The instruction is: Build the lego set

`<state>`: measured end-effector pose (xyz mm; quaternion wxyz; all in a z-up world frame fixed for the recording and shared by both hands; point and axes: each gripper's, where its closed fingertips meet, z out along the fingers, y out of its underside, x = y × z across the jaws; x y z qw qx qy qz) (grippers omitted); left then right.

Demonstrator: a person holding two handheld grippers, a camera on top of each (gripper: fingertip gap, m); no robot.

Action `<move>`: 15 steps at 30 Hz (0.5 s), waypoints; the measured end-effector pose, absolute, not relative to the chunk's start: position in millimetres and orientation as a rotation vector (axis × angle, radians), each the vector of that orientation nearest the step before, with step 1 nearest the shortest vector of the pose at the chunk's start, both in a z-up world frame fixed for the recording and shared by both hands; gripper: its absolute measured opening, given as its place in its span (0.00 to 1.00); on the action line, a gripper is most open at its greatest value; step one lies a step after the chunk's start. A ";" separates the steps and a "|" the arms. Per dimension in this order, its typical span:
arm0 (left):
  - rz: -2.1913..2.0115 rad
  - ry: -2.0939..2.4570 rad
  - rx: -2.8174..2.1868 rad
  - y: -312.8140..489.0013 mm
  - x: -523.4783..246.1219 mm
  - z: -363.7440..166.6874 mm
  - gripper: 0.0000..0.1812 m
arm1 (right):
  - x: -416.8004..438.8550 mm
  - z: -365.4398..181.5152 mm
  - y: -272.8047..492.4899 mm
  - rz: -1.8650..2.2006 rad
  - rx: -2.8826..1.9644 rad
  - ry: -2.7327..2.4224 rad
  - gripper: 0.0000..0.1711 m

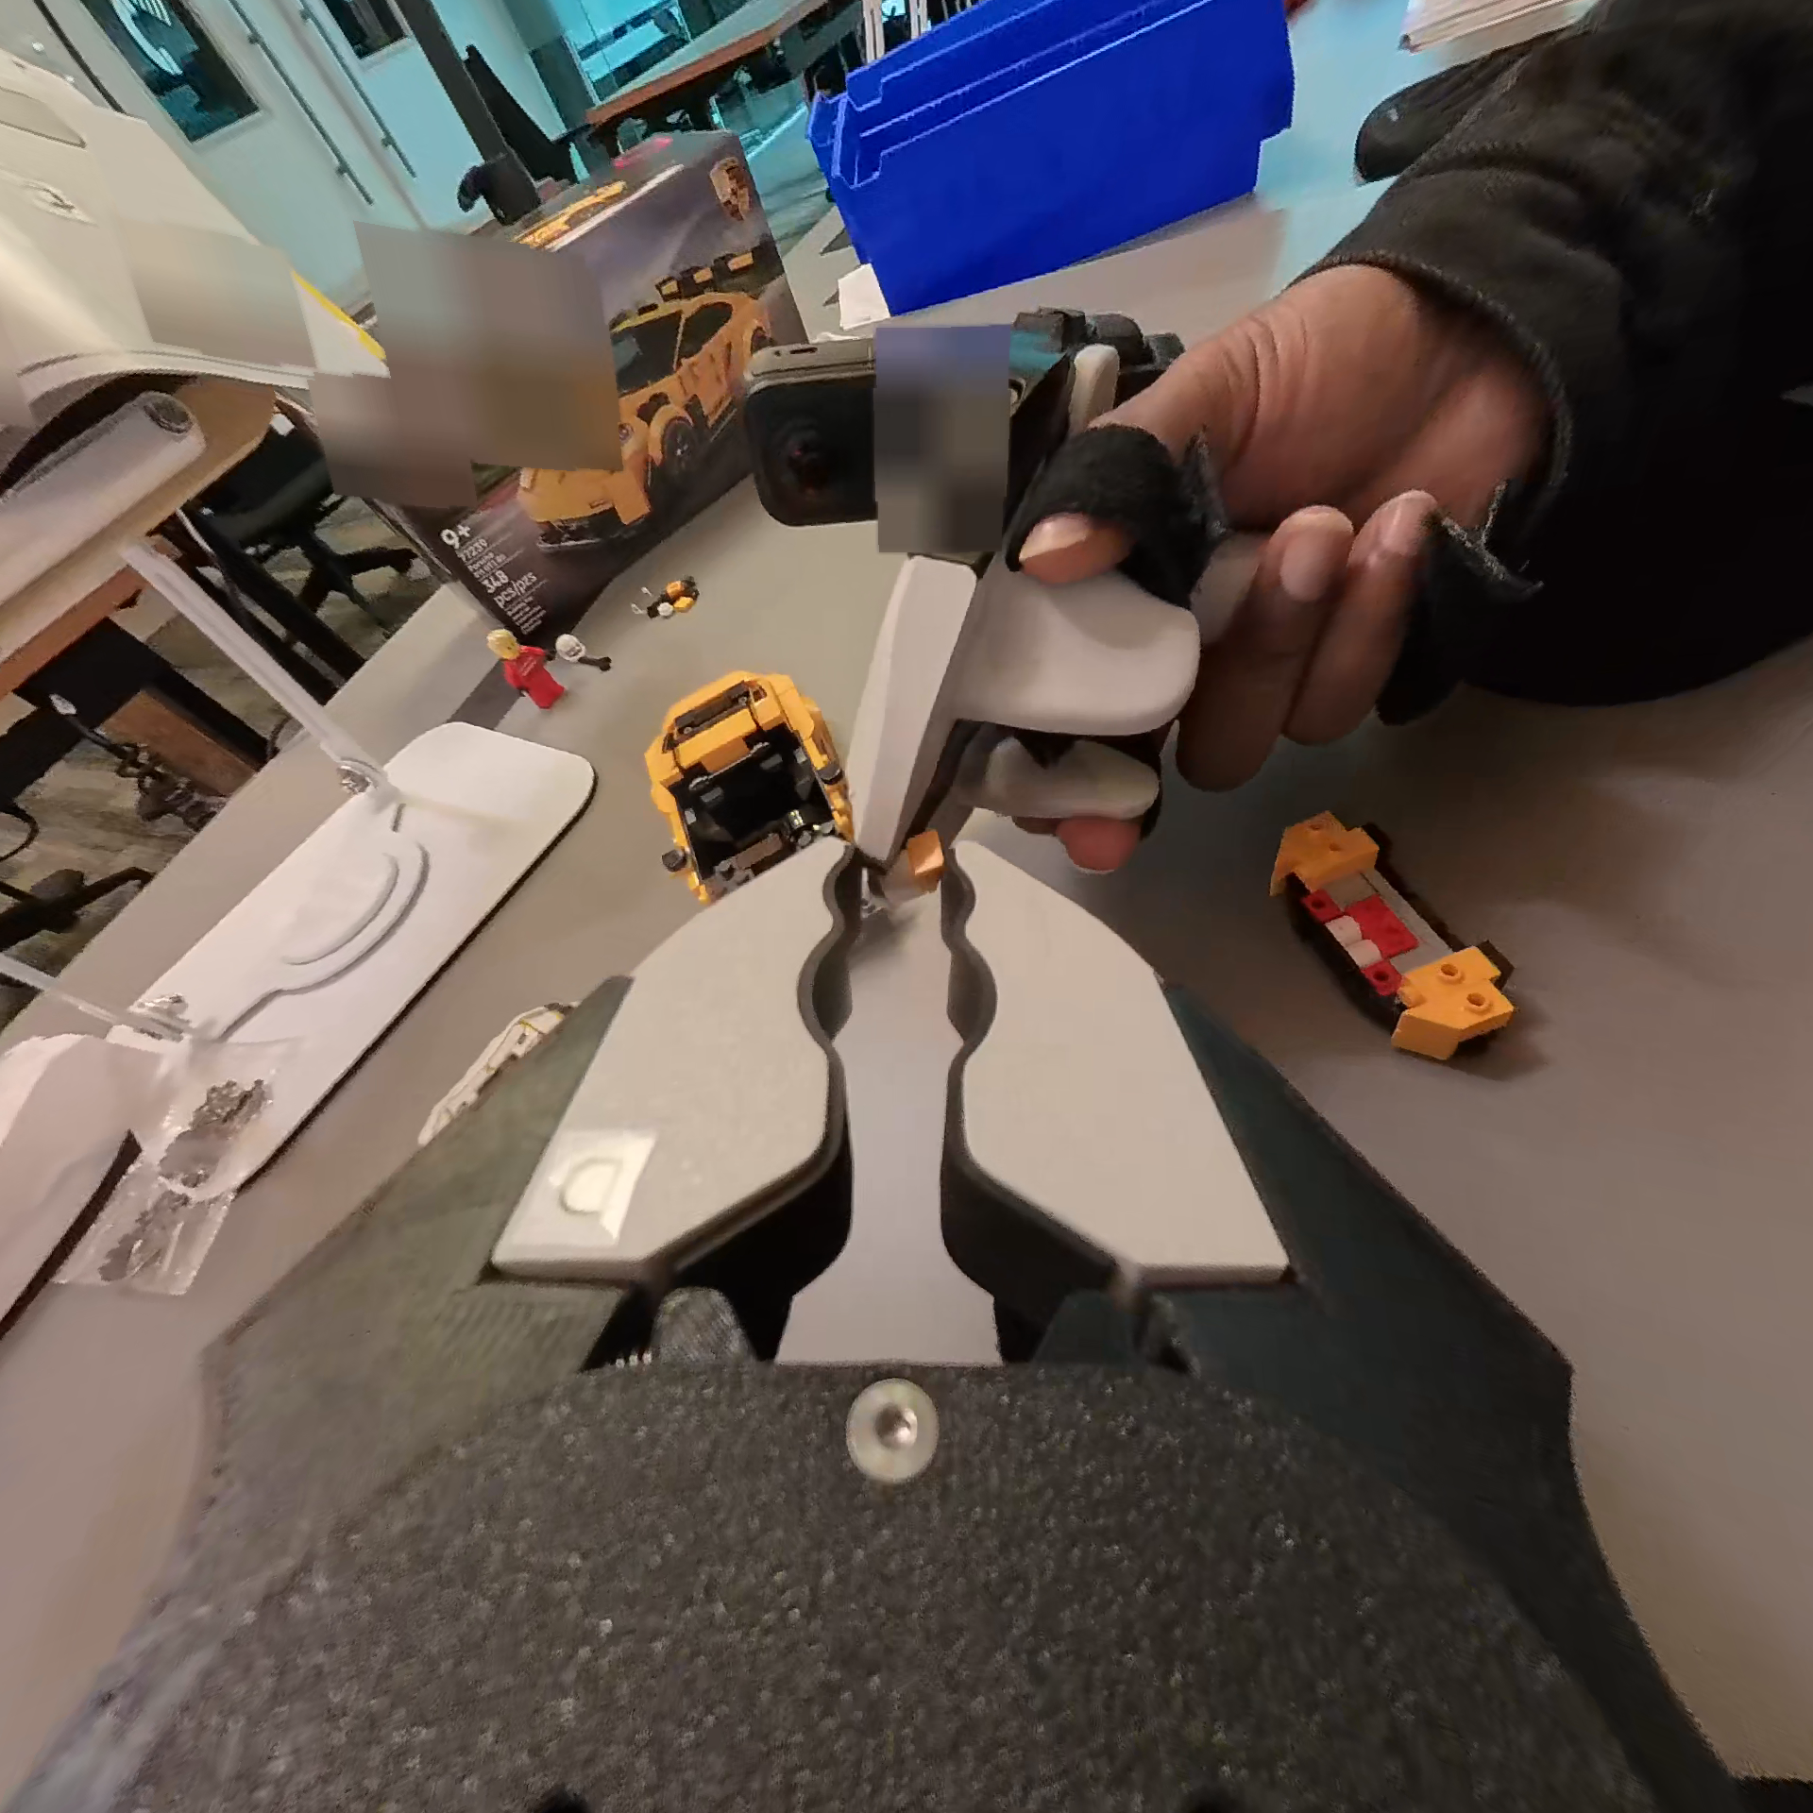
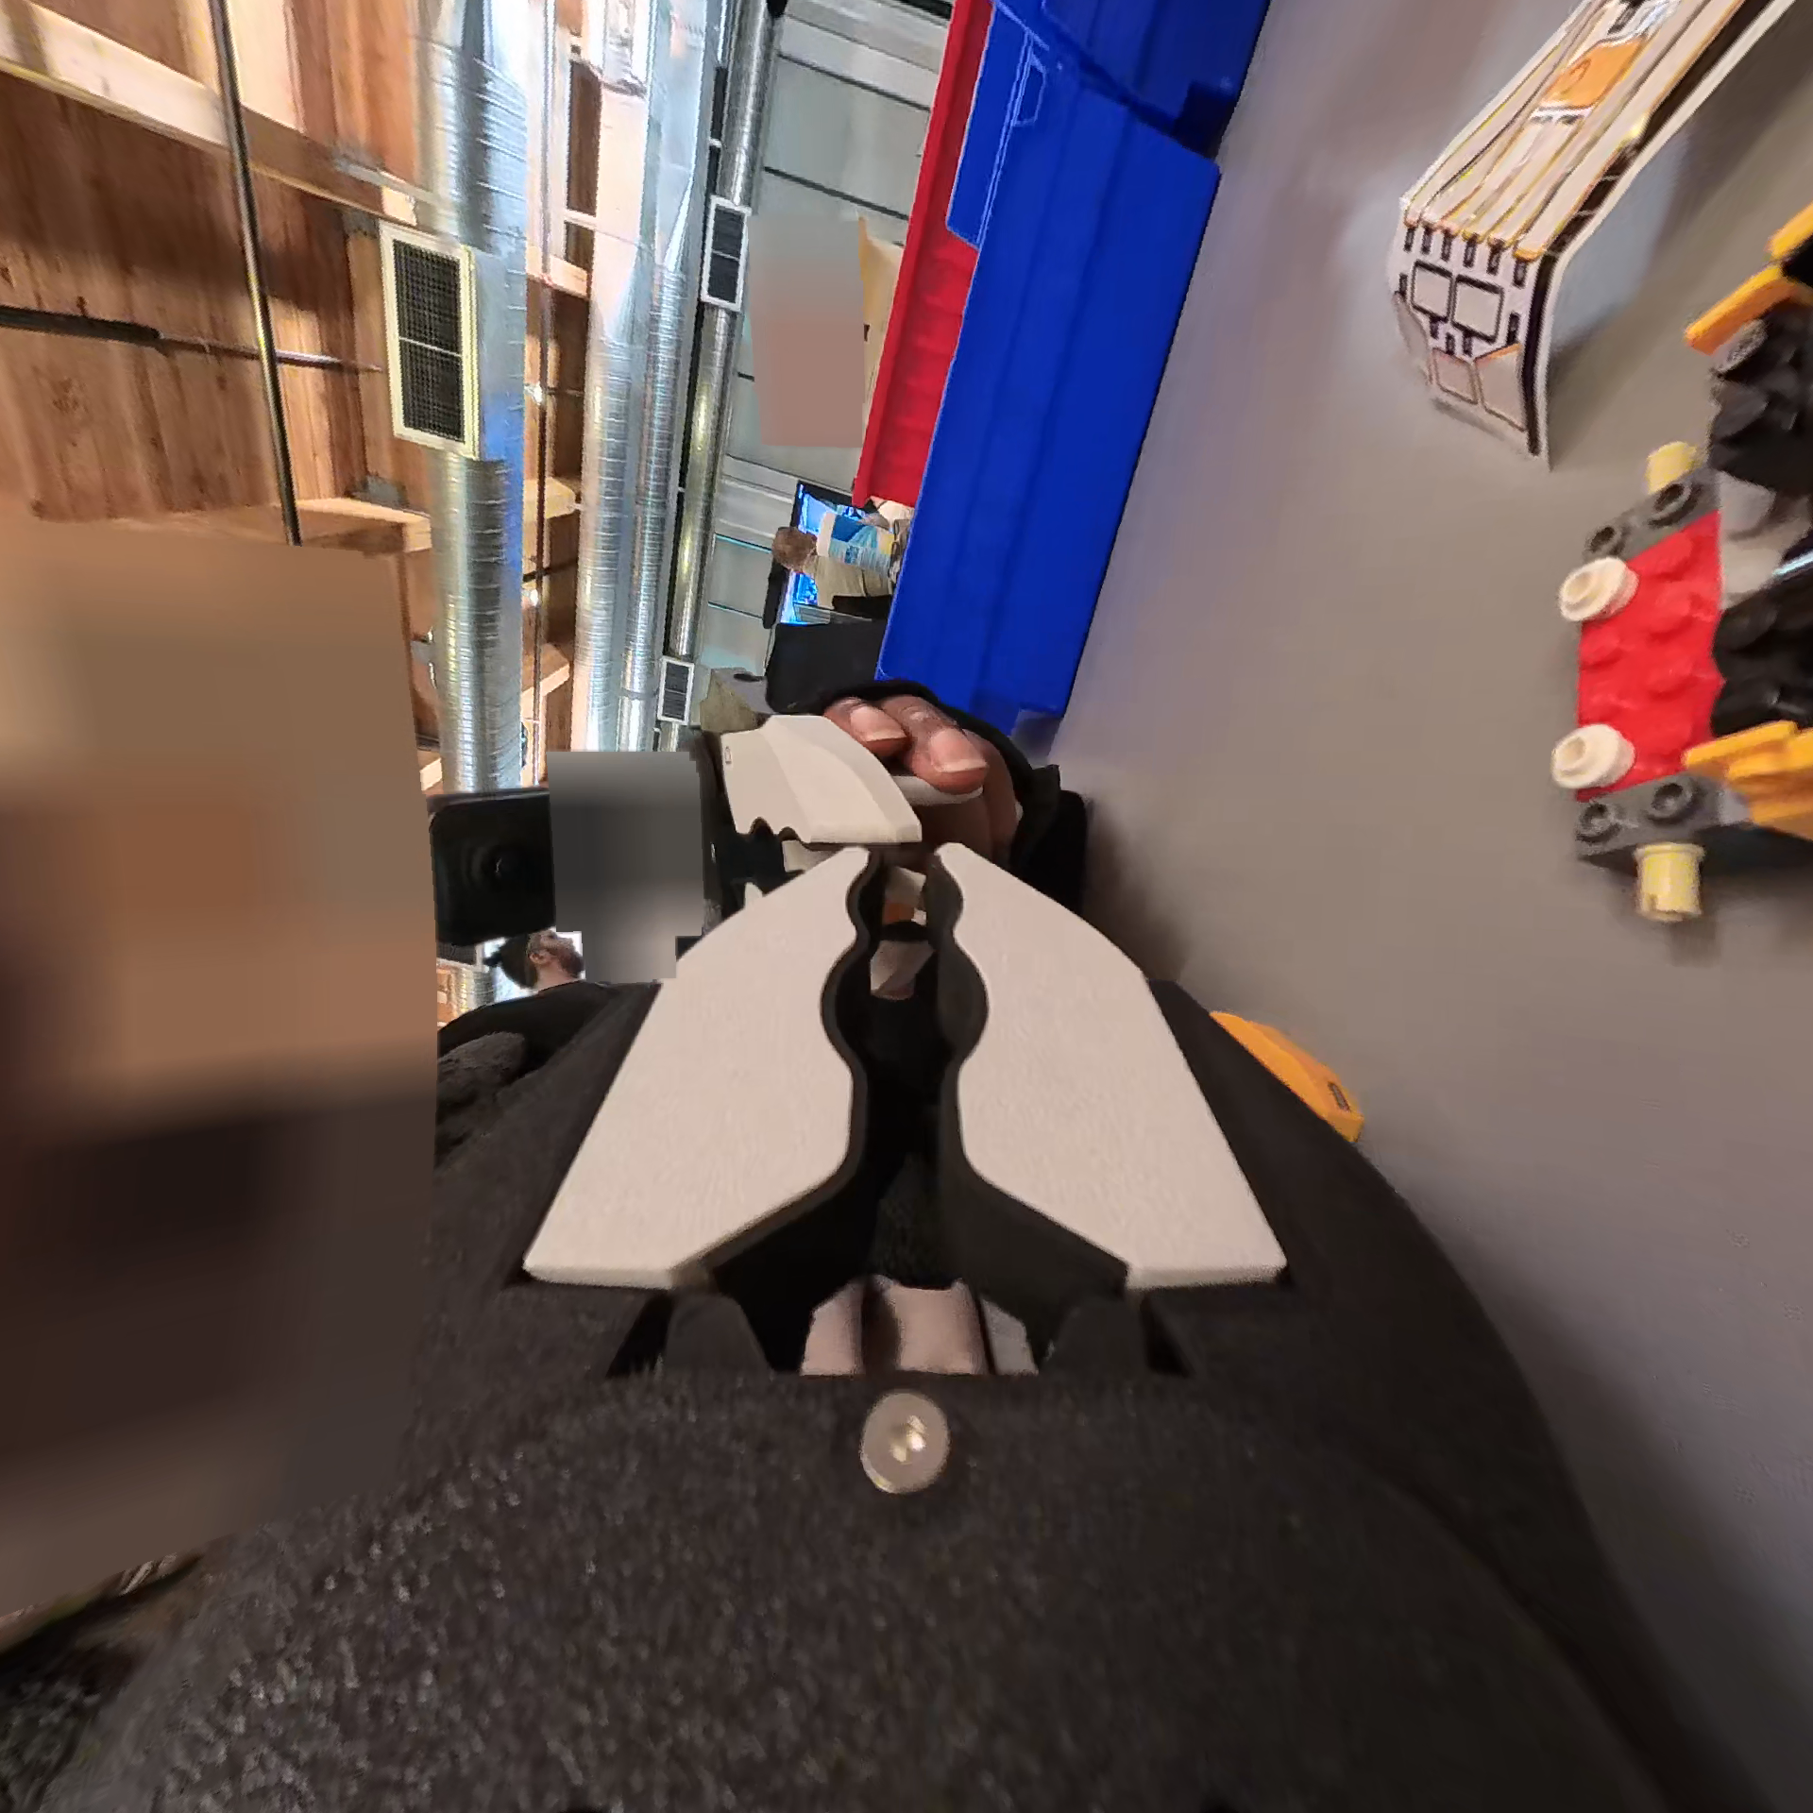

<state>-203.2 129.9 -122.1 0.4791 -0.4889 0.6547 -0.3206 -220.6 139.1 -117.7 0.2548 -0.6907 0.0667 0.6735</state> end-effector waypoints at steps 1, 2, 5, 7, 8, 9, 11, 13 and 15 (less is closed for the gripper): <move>-0.801 1.599 -1.201 129.6 -203.4 -122.5 0.08 | -220.6 -118.3 138.9 1.822 -1.879 0.165 0.05; -0.826 1.599 -1.207 129.0 -203.5 -122.4 0.07 | -220.6 -118.7 138.1 1.816 -1.882 0.144 0.05; -0.956 1.607 -1.238 123.3 -203.7 -122.4 0.06 | -219.6 -119.9 133.9 1.743 -1.910 0.007 0.06; -1.076 1.606 -1.289 119.8 -204.4 -123.7 0.06 | -217.7 -119.2 130.7 1.648 -1.918 -0.123 0.07; -1.126 1.597 -1.313 120.3 -204.9 -124.0 0.06 | -215.7 -117.9 129.9 1.608 -1.916 -0.172 0.08; -1.184 1.593 -1.338 119.7 -205.7 -124.4 0.06 | -213.5 -117.0 129.2 1.573 -1.915 -0.215 0.08; -1.304 1.567 -1.417 119.7 -206.1 -126.4 0.06 | -208.6 -116.6 128.1 1.479 -1.913 -0.310 0.07; -1.425 1.537 -1.501 118.8 -206.1 -129.0 0.06 | -204.7 -117.1 124.9 1.344 -1.895 -0.450 0.06; -1.534 1.486 -1.573 119.3 -205.8 -129.5 0.06 | -201.5 -121.8 123.3 1.169 -1.895 -0.572 0.06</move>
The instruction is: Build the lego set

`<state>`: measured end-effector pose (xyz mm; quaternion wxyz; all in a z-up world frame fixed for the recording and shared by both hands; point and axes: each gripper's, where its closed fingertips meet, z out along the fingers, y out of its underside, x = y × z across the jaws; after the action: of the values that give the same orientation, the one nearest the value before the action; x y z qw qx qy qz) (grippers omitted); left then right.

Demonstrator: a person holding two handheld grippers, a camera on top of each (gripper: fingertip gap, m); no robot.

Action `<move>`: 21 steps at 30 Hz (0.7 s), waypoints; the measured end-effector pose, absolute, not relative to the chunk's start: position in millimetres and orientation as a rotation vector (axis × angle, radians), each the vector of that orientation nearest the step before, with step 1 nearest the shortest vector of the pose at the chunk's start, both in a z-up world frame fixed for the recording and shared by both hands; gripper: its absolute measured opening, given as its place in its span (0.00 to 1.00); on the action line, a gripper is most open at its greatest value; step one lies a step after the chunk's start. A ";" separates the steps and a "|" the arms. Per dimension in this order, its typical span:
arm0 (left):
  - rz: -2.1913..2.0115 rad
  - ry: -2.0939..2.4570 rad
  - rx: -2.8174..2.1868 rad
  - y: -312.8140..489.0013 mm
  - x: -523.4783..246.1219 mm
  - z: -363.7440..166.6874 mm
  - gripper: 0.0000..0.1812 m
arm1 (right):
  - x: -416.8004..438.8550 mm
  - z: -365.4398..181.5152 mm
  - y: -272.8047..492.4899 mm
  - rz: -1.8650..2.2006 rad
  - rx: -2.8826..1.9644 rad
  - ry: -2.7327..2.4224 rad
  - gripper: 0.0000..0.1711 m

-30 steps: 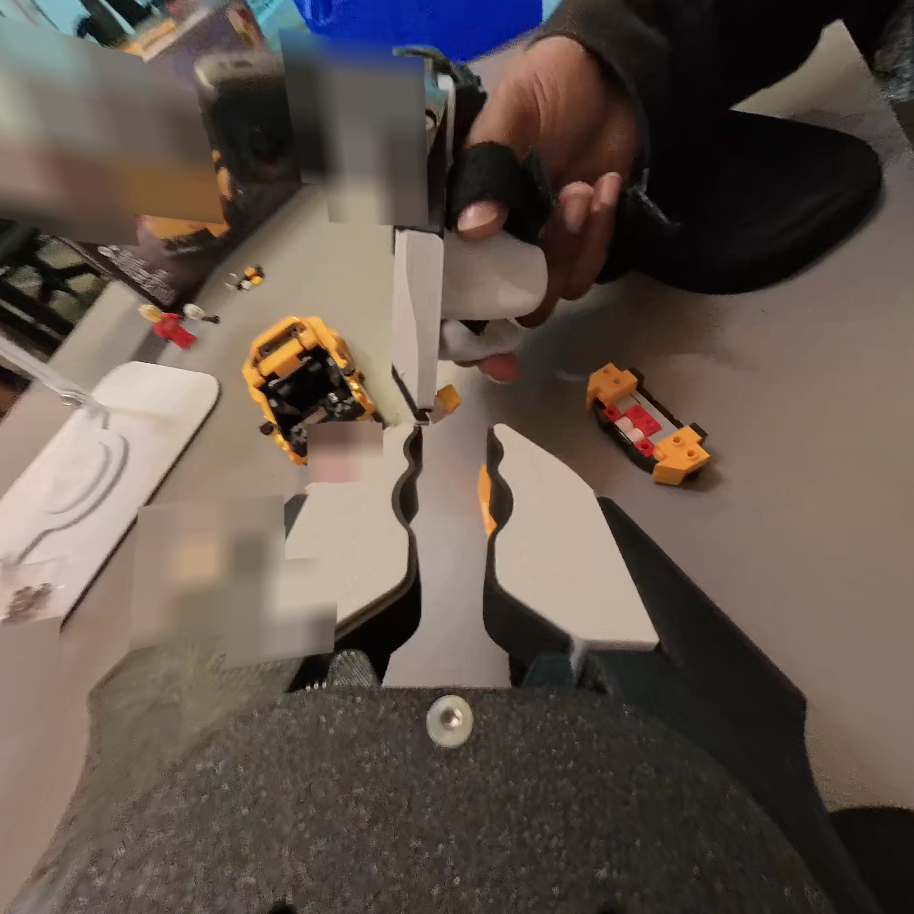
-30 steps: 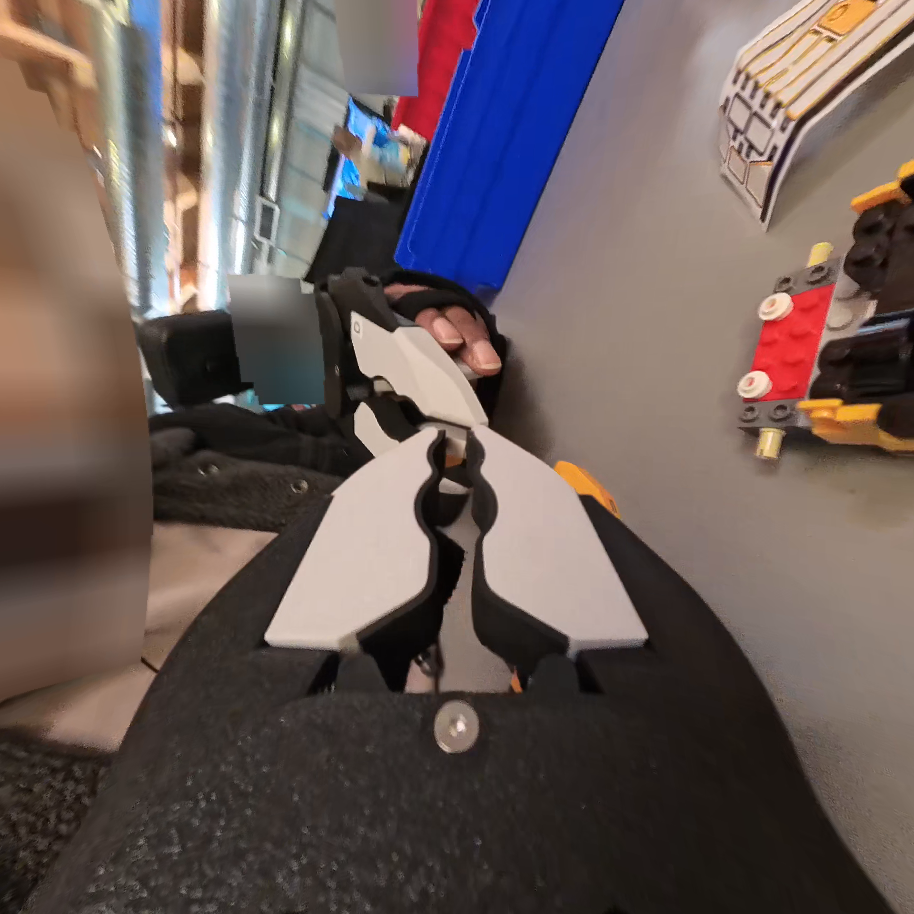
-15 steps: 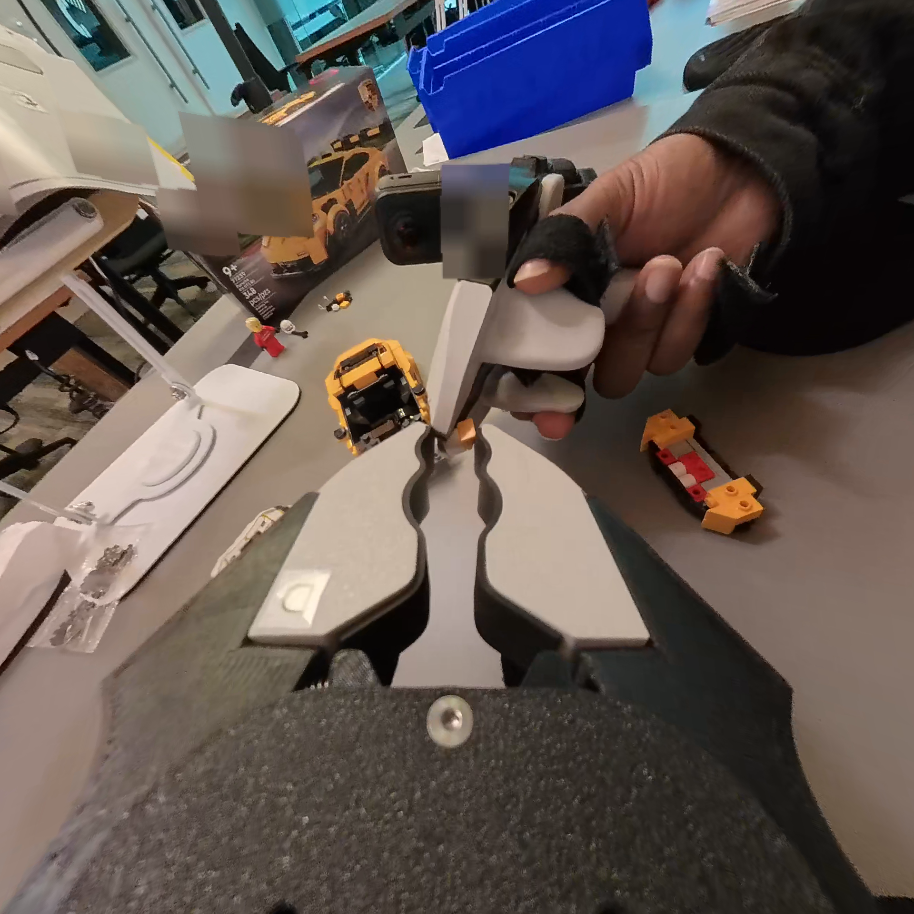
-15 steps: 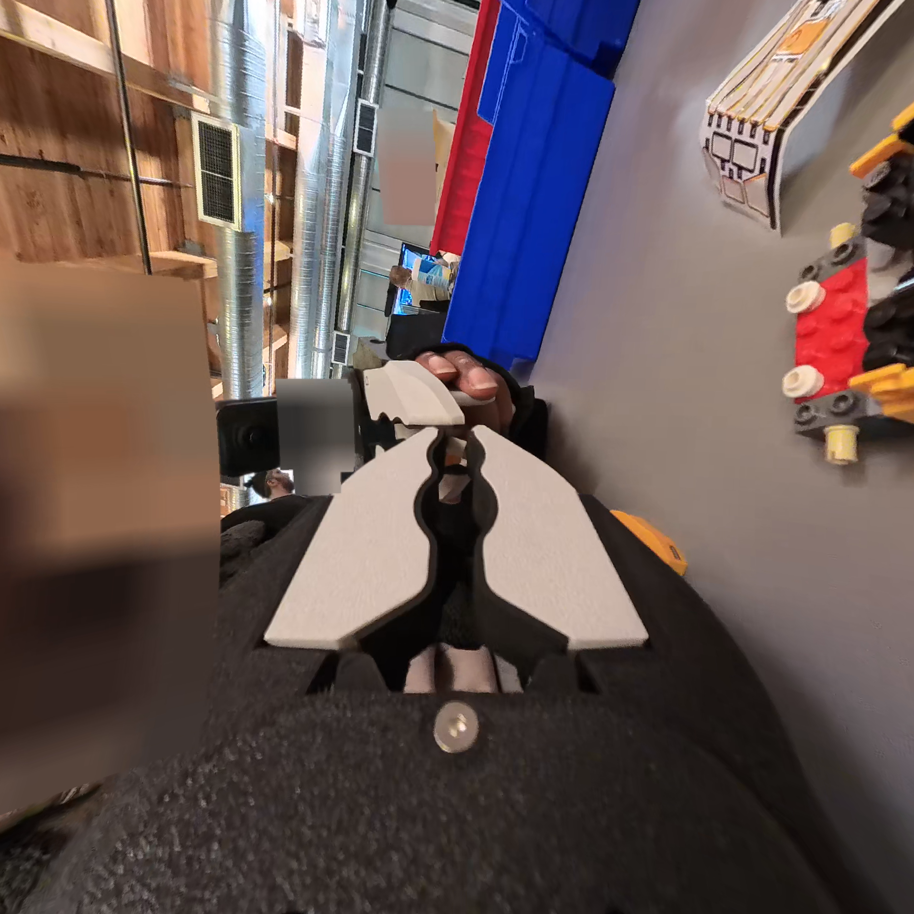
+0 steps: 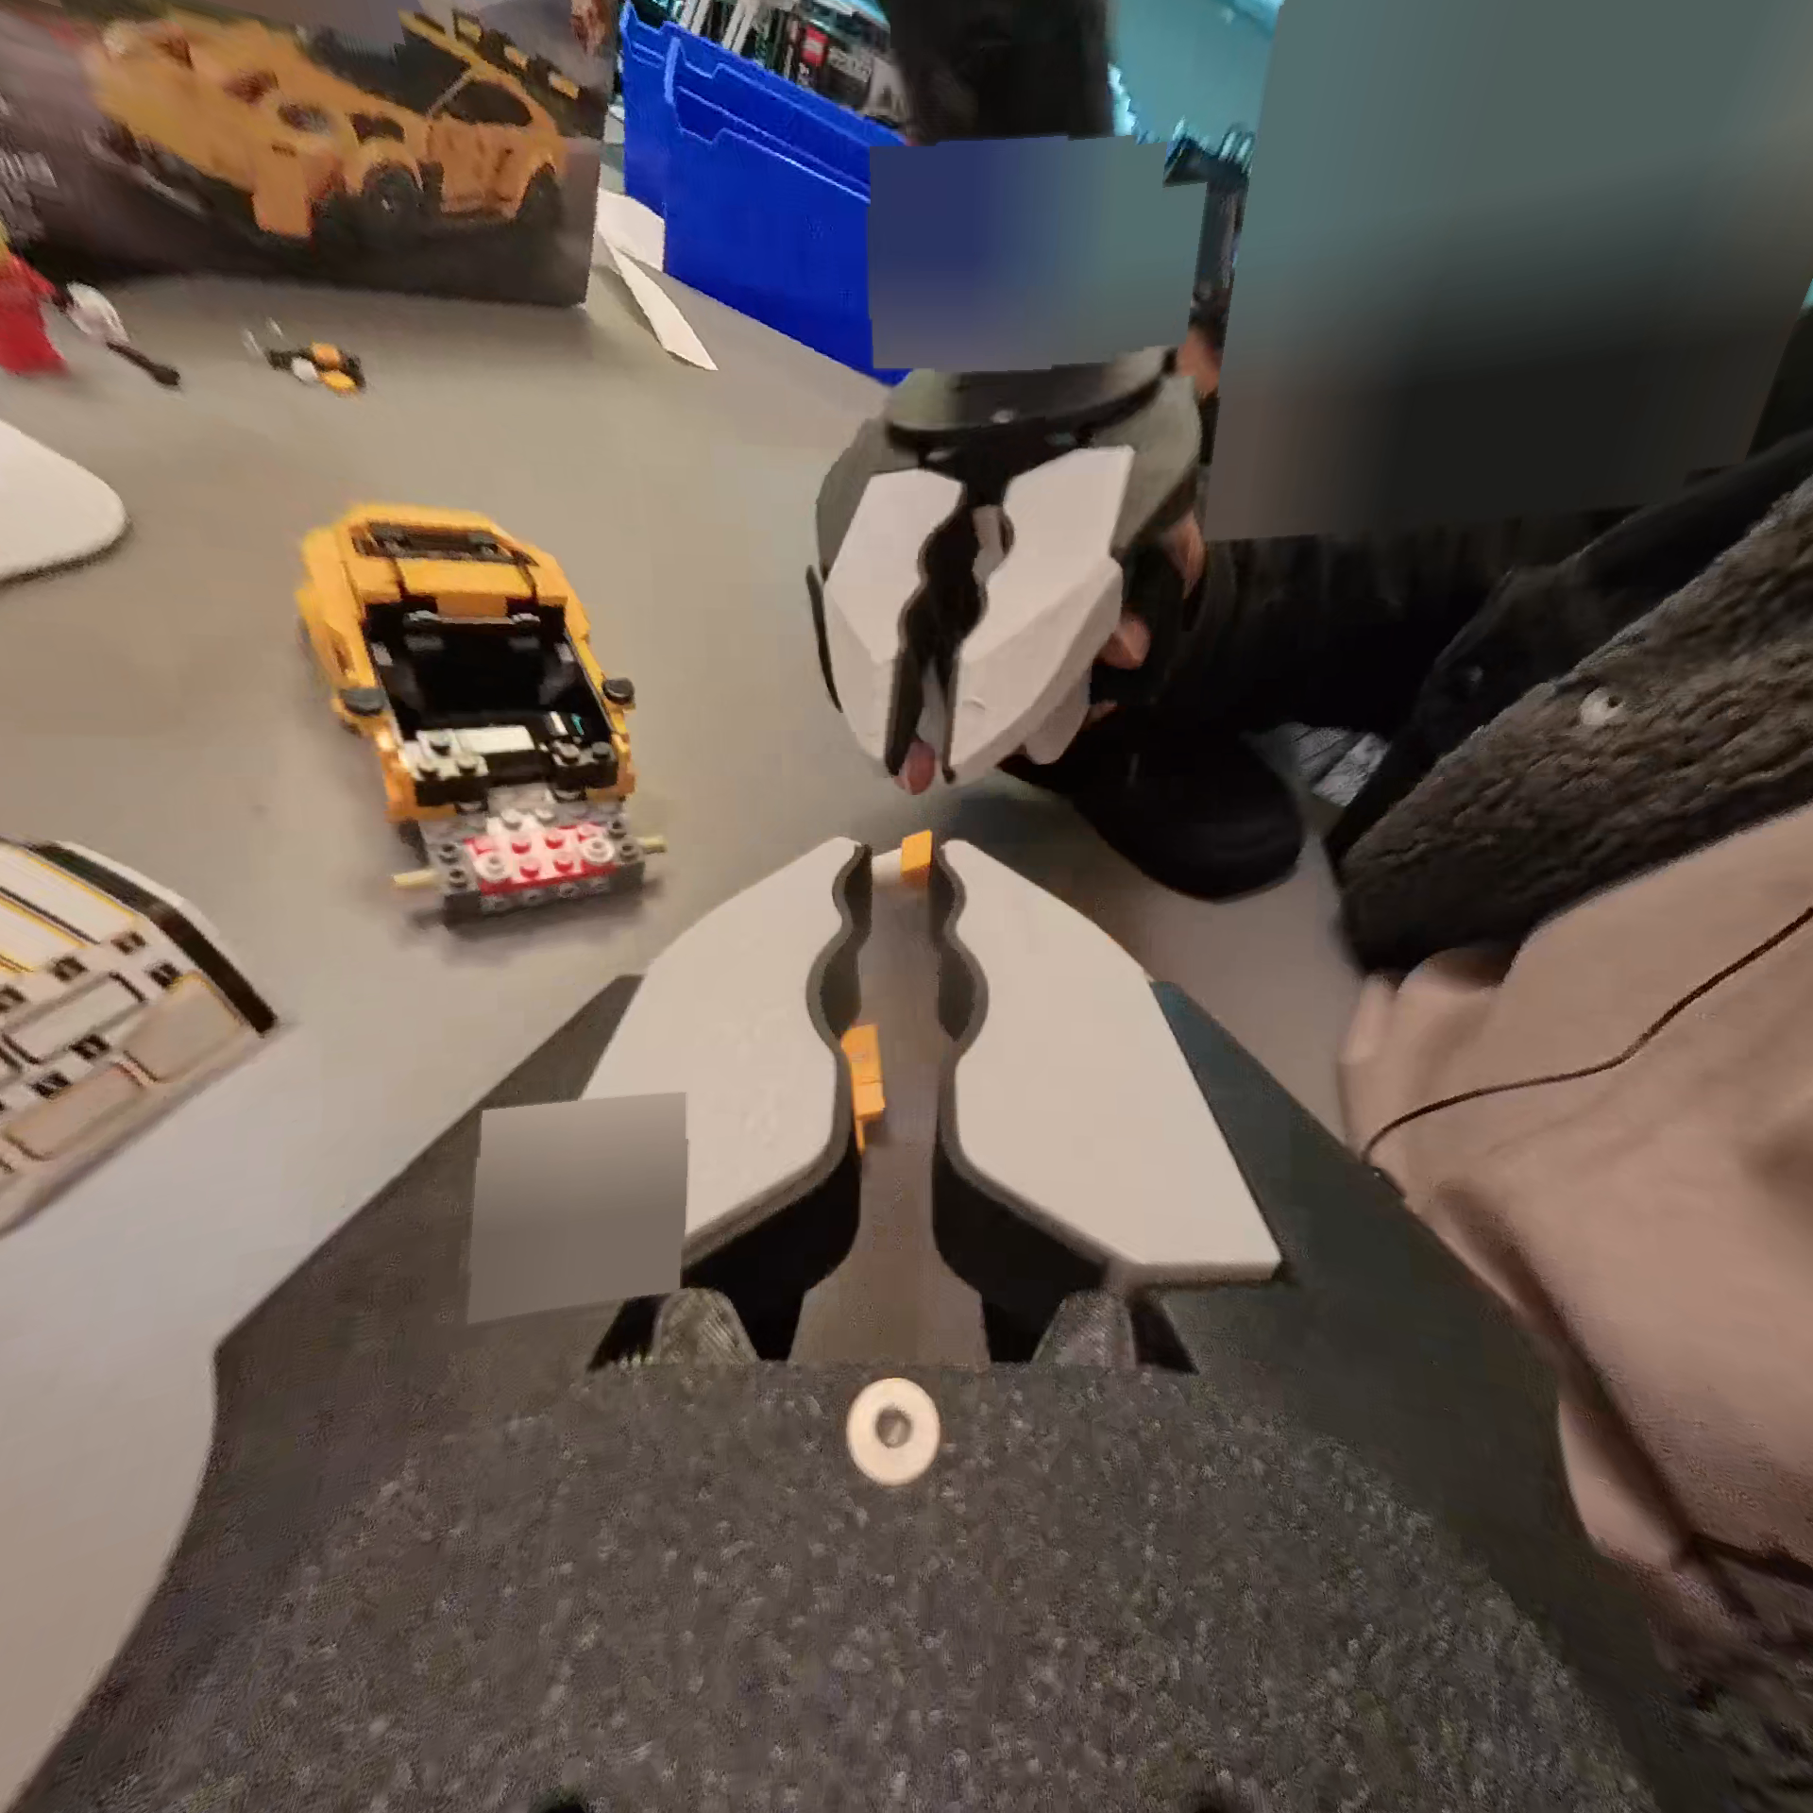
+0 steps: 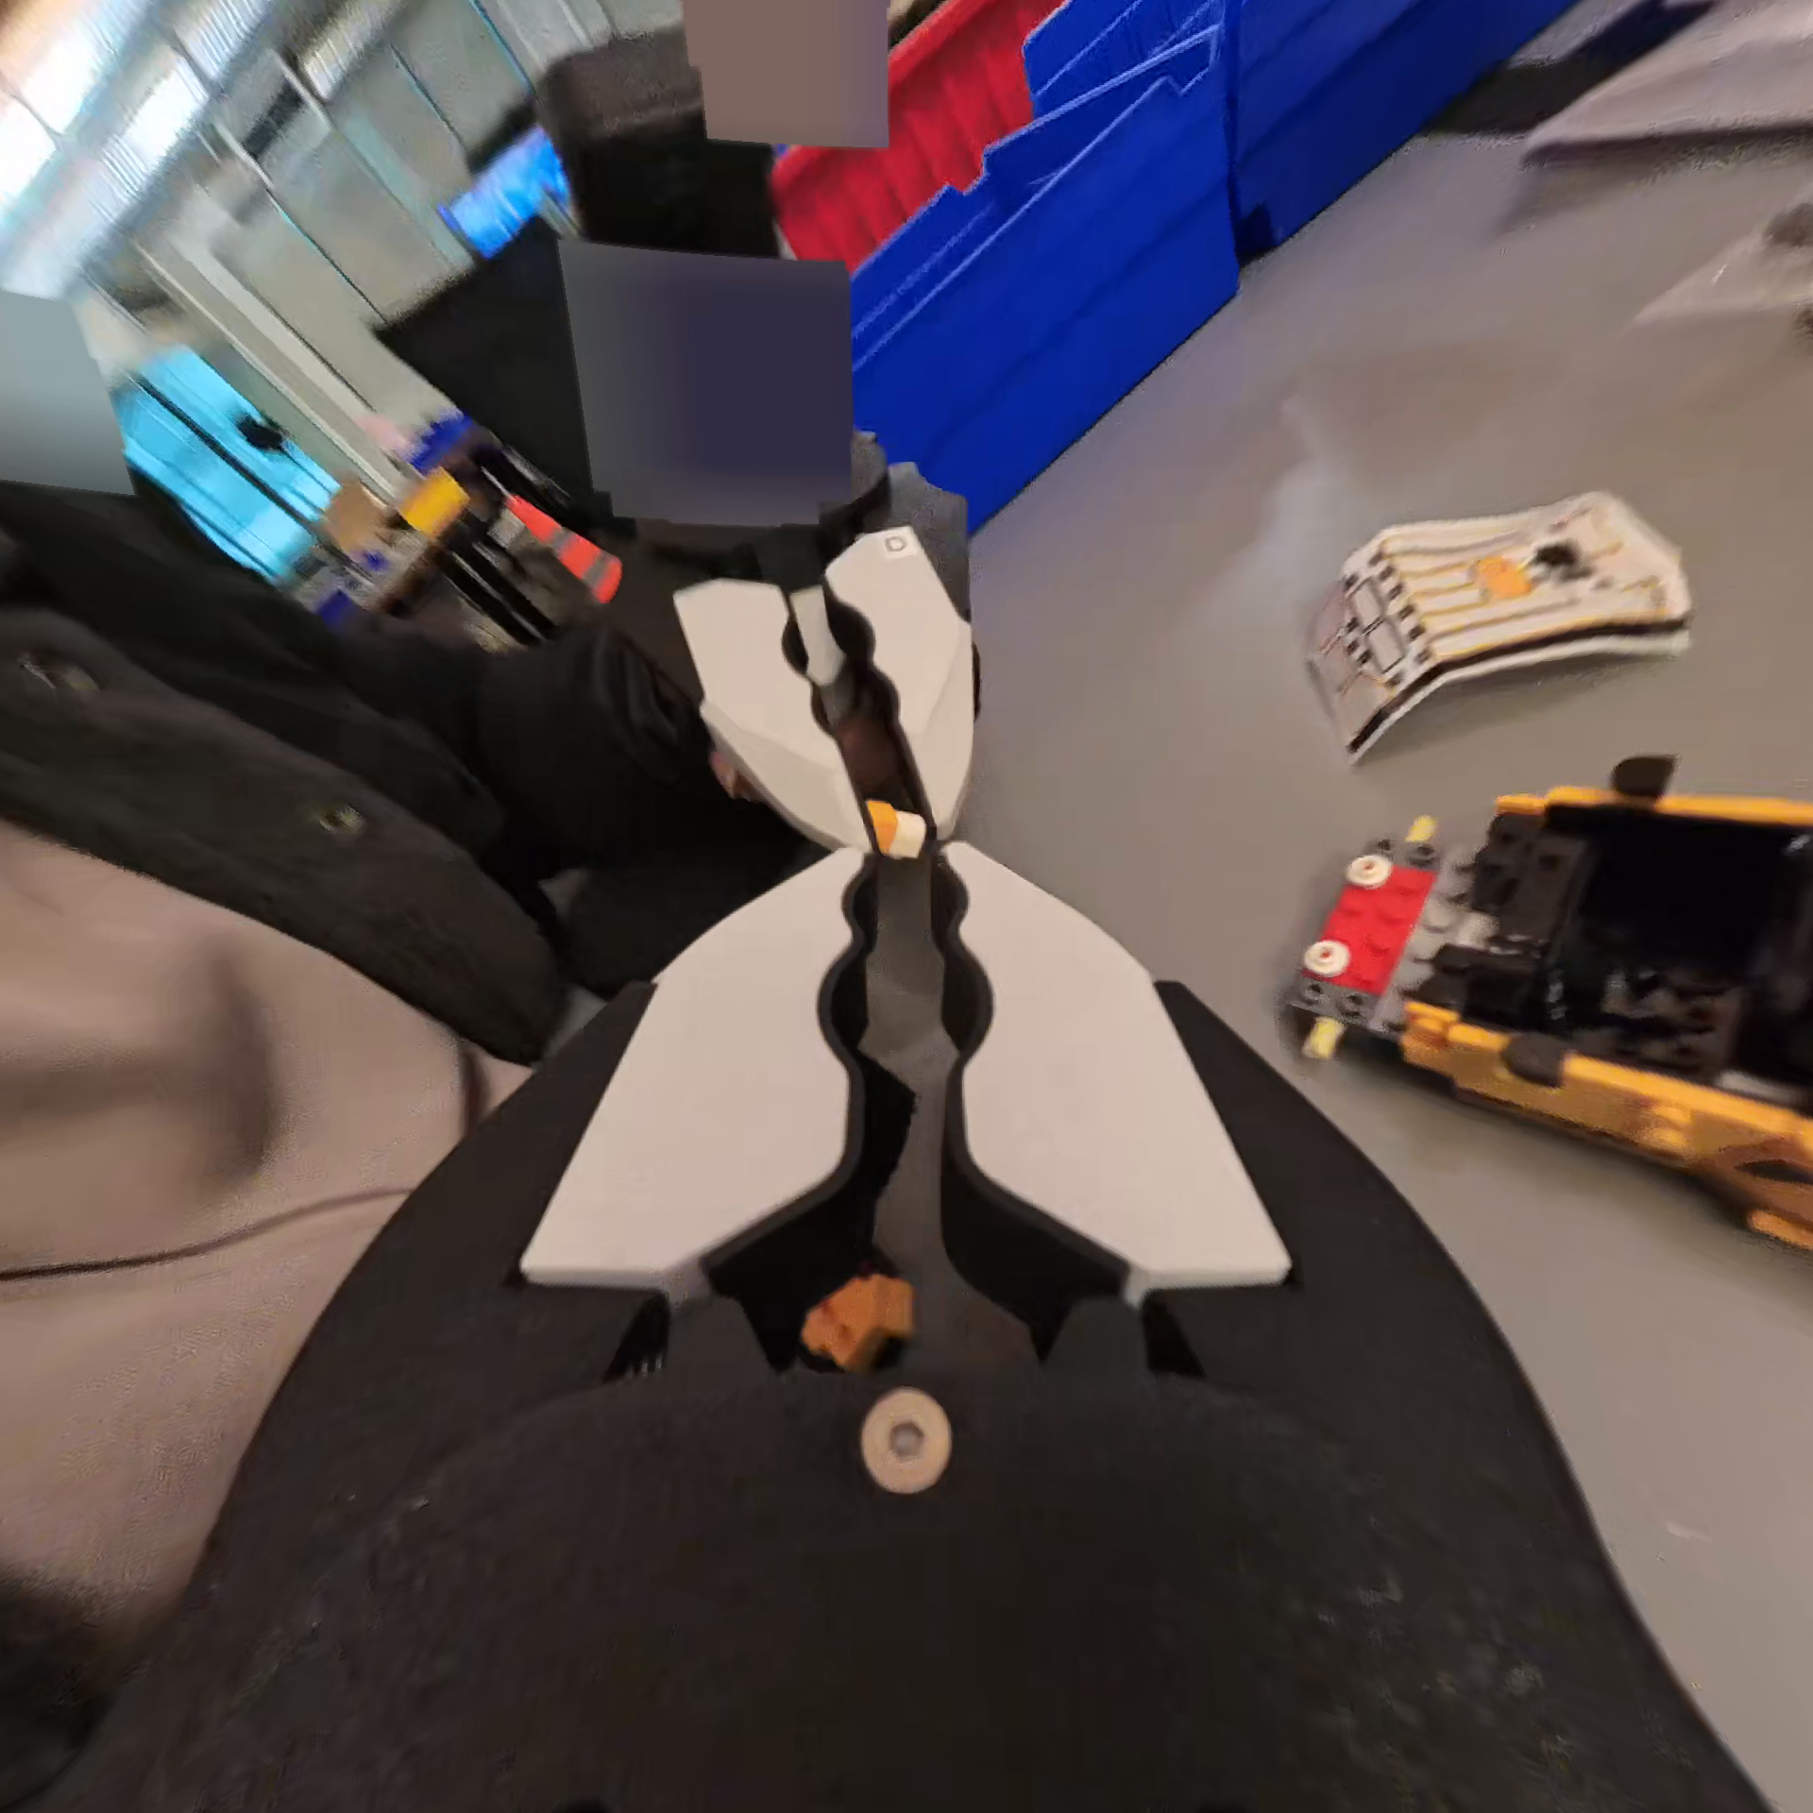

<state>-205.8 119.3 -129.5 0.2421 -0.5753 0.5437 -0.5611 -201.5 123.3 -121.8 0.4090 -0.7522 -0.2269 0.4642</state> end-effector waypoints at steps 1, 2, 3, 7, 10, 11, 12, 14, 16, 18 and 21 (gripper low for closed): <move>-1.589 1.460 -1.606 119.5 -205.7 -129.3 0.06 | -201.5 -122.8 122.3 1.084 -1.884 -0.624 0.06; -1.640 1.424 -1.636 120.6 -205.5 -128.6 0.06 | -202.6 -123.3 121.5 0.999 -1.873 -0.667 0.06; -1.692 1.390 -1.662 121.2 -205.4 -127.7 0.06 | -204.3 -124.2 121.2 0.904 -1.863 -0.711 0.06; -1.893 1.226 -1.741 124.0 -204.1 -120.8 0.06 | -209.4 -127.0 126.5 0.524 -1.825 -0.792 0.08; -2.037 1.075 -1.787 127.5 -203.2 -115.3 0.06 | -209.6 -121.5 134.0 0.316 -1.776 -0.772 0.09; -2.080 1.024 -1.800 128.7 -202.8 -114.0 0.06 | -209.4 -119.9 136.4 0.250 -1.762 -0.772 0.09; -2.128 0.974 -1.809 129.2 -202.5 -112.2 0.06 | -209.5 -119.2 138.4 0.189 -1.750 -0.780 0.09; -2.198 0.885 -1.826 130.4 -201.7 -110.4 0.06 | -213.9 -119.8 138.7 0.121 -1.728 -0.820 0.10; -2.229 0.837 -1.845 130.5 -200.8 -111.4 0.06 | -215.5 -114.1 139.0 0.069 -1.688 -0.825 0.07; -2.264 0.785 -1.853 131.3 -200.4 -110.2 0.06 | -213.8 -112.8 141.0 0.020 -1.681 -0.841 0.05; -2.285 0.752 -1.864 132.5 -200.4 -110.5 0.06 | -213.7 -113.1 141.6 0.060 -1.686 -0.857 0.05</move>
<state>-200.4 132.5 -110.5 0.0492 -0.6118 0.2469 -0.7499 -213.7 141.6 -113.1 0.5848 -0.7229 -0.3672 0.0258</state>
